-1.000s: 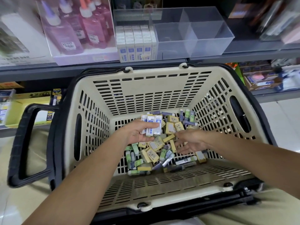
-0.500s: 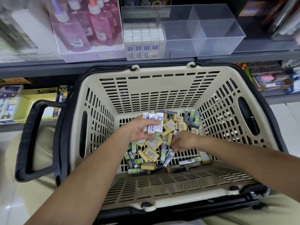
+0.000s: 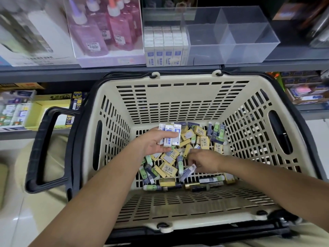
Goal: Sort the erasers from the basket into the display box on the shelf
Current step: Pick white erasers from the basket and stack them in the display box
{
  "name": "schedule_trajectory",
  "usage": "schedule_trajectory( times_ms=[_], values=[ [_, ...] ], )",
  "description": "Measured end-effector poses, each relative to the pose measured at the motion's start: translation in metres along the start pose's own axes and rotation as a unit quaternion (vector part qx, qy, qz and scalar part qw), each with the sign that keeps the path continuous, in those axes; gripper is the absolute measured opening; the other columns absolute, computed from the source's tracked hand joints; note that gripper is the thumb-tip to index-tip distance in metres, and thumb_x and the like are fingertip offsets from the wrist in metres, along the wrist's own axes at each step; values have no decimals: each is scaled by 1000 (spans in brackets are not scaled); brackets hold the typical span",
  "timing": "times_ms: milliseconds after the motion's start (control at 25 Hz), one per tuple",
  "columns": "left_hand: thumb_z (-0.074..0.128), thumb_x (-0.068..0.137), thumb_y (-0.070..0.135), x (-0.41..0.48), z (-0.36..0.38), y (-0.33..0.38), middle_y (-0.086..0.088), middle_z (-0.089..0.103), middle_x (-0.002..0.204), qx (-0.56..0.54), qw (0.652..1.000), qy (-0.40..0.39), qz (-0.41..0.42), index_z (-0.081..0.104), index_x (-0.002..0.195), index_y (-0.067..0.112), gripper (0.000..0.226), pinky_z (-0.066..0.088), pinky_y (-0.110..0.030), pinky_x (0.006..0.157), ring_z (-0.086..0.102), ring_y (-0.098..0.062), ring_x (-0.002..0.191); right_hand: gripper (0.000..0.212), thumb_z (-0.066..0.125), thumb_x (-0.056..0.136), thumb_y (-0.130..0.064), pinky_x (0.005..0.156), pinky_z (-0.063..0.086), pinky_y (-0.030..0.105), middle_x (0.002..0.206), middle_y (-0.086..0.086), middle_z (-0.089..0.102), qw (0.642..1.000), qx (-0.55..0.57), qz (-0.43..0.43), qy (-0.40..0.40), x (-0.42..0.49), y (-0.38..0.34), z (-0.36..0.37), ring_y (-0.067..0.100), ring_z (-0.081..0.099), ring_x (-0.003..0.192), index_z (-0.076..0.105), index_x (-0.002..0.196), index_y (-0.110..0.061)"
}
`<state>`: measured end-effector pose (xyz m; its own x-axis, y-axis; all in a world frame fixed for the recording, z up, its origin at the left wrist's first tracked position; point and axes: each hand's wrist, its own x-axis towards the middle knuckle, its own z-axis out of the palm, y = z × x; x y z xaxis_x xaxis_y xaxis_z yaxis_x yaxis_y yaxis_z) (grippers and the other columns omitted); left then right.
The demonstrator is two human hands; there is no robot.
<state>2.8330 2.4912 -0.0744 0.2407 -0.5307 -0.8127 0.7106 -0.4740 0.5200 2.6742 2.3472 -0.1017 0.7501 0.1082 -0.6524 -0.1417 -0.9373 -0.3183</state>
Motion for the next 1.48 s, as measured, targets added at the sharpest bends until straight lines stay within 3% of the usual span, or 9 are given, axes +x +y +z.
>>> schedule_trajectory(
  times_ms=[120,280,600,760,920,1040,1120,1320,1480],
  values=[
    [78,73,9,-1,1,0,2,45,96,-2,1000,-1,-3,58,101,14,35,59,-35,67,50,-20,103,20,65,84,-13,75,55,32,90,-8,60,978,198,61,35,-12,8,-26,14,61,80,54,100,-20],
    [74,76,7,1,2,-2,-7,70,91,-9,1000,10,28,63,103,9,29,58,-38,62,68,-19,82,24,68,79,0,63,49,24,84,9,71,892,437,74,83,-21,3,-62,18,63,70,55,95,-14],
    [78,67,11,-2,2,4,-13,73,89,-148,987,-32,45,66,97,6,33,57,-35,60,71,-24,78,29,75,73,-1,59,50,23,82,13,71,753,600,74,262,-26,-20,-77,17,64,65,50,85,-10],
    [82,58,20,-5,19,2,-14,73,89,-179,977,-103,59,66,97,5,45,57,-35,64,71,-25,81,20,75,75,-9,65,52,22,76,2,63,810,499,48,304,-21,-34,-70,12,58,68,55,78,-14],
    [78,65,11,-4,22,2,-9,74,80,-129,989,-33,60,64,97,6,35,57,-29,58,71,-20,72,8,69,81,-17,65,52,13,74,-4,64,817,496,60,286,-25,-17,-70,7,59,68,63,78,-21],
    [73,75,9,-1,13,-1,-8,74,86,-109,993,-3,43,64,103,6,29,56,-29,56,70,-17,70,9,62,88,-22,66,51,16,85,-4,68,929,265,181,185,-27,14,-58,9,60,73,70,87,-17],
    [72,78,9,-3,9,-2,-8,74,91,-100,994,-12,31,64,106,6,29,56,-29,55,70,-16,69,16,59,90,-21,77,54,28,94,0,70,969,127,196,83,-21,20,-39,13,62,81,72,91,-13],
    [78,70,5,-5,8,-1,-17,54,127,-104,995,1,-4,58,114,6,48,56,-32,58,66,-26,88,30,64,83,-38,58,42,28,70,-3,49,957,-36,276,82,-9,9,-22,19,50,69,47,68,-19],
    [79,69,4,-5,8,-3,-18,44,137,-99,995,6,-14,57,115,5,51,56,-33,59,54,-31,113,27,64,82,-39,59,39,29,86,0,60,951,-101,279,82,-8,8,-12,20,60,80,53,88,-15]
  ],
)
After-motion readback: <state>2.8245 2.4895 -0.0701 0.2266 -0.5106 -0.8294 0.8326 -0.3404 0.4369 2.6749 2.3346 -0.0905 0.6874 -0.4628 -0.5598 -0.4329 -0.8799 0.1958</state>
